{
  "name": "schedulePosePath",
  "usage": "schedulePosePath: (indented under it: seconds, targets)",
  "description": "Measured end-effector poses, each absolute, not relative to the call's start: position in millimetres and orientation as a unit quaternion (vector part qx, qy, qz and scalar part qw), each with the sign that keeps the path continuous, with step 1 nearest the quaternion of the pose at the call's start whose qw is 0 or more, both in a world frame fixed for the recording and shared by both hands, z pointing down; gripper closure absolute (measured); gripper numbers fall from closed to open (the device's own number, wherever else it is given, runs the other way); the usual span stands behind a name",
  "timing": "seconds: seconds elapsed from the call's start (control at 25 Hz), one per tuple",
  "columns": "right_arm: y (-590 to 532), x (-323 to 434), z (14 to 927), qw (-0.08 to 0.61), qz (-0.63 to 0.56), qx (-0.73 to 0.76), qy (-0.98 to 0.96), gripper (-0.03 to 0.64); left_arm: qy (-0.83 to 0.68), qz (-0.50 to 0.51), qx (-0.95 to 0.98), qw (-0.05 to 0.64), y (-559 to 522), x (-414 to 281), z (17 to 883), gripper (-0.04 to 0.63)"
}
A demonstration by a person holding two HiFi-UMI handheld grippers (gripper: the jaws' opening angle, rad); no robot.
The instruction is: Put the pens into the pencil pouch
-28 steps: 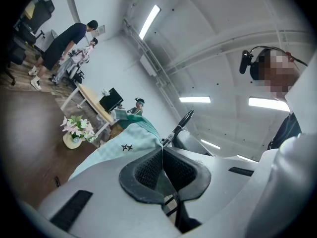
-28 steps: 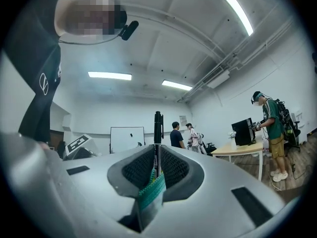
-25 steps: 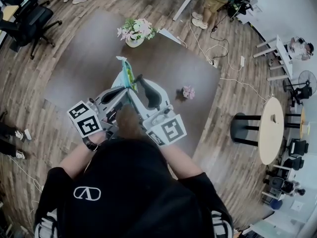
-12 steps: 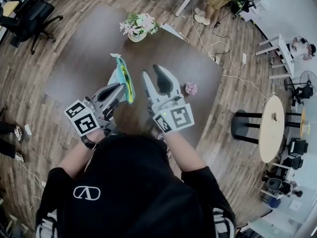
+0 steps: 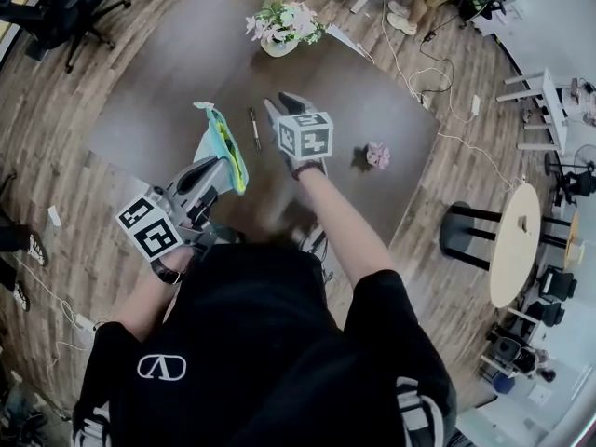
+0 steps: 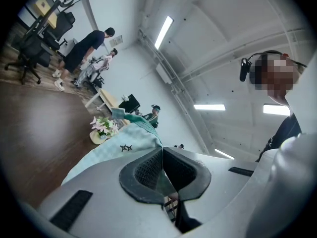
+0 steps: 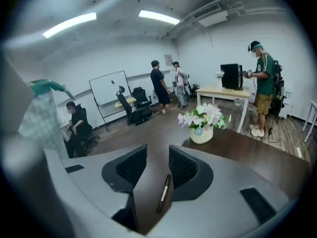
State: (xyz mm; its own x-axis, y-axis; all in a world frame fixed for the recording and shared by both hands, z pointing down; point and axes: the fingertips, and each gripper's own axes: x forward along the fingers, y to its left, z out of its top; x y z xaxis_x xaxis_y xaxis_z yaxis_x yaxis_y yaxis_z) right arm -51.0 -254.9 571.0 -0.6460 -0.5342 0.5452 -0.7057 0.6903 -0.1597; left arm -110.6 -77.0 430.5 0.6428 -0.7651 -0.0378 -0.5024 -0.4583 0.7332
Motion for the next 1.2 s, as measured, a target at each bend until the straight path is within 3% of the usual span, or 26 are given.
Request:
schedulePosePath:
  seconds: [0.32,0.72,0.84,1.0,1.2]
  targets:
    - [-256.2,-80.6,737.0,0.428,0.257,0.294,-0.815,0.482,-0.403,-0.189,0.816,0.368,-66.9,-141.8,452.7,0.586]
    - [-227.8,-82.7,830.4,0.550,0.316,0.246,-0.733,0.500,-0.410,-0.180,0.805,0.389,-56.9,-146.2,468.4,0.586]
    - [-228.1,-80.3,836.2,0.565,0.301,0.249,-0.727,0.574,-0.409,-0.176,0.807,0.389,-57.0,-146.8,468.0,0.586]
    - [-232.9,-77.2,828.5,0.551,0.300,0.256,-0.736,0.575,-0.408,-0.175,0.808,0.387,-57.0,-146.2,465.1,0.587]
    - [-264.9,-75.5,772.0,0.458,0.287,0.292,-0.789,0.575,-0.399,-0.178,0.816,0.379,-62.5,-143.8,458.2,0.586]
